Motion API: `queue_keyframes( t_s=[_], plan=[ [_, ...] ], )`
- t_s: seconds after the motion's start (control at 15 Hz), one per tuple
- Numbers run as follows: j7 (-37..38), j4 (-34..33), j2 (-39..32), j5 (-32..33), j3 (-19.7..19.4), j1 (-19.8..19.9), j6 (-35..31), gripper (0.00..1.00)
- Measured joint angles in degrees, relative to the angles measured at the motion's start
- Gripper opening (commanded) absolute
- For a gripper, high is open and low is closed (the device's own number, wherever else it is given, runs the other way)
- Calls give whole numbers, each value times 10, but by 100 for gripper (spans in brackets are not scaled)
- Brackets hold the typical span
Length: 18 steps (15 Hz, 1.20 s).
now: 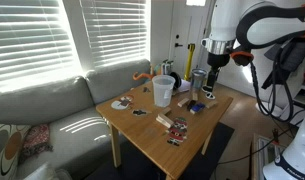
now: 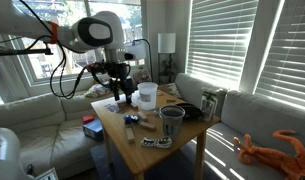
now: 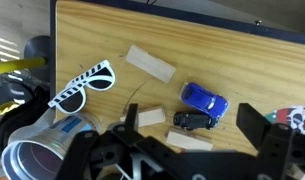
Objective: Pour the content from the metallic cup into the clear cup
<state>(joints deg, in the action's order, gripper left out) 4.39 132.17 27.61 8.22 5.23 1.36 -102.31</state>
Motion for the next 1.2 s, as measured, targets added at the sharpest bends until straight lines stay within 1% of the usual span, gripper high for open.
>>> queue_keyframes(
  t_s=[0.93,1.07,1.2],
  plan=[
    [0,0,-1,0,-4,-1,0,100],
    [3,-4,-5,-2,-26,5,0,100],
    [0,-8,-6,-6,-64,21,-1,100]
  ],
)
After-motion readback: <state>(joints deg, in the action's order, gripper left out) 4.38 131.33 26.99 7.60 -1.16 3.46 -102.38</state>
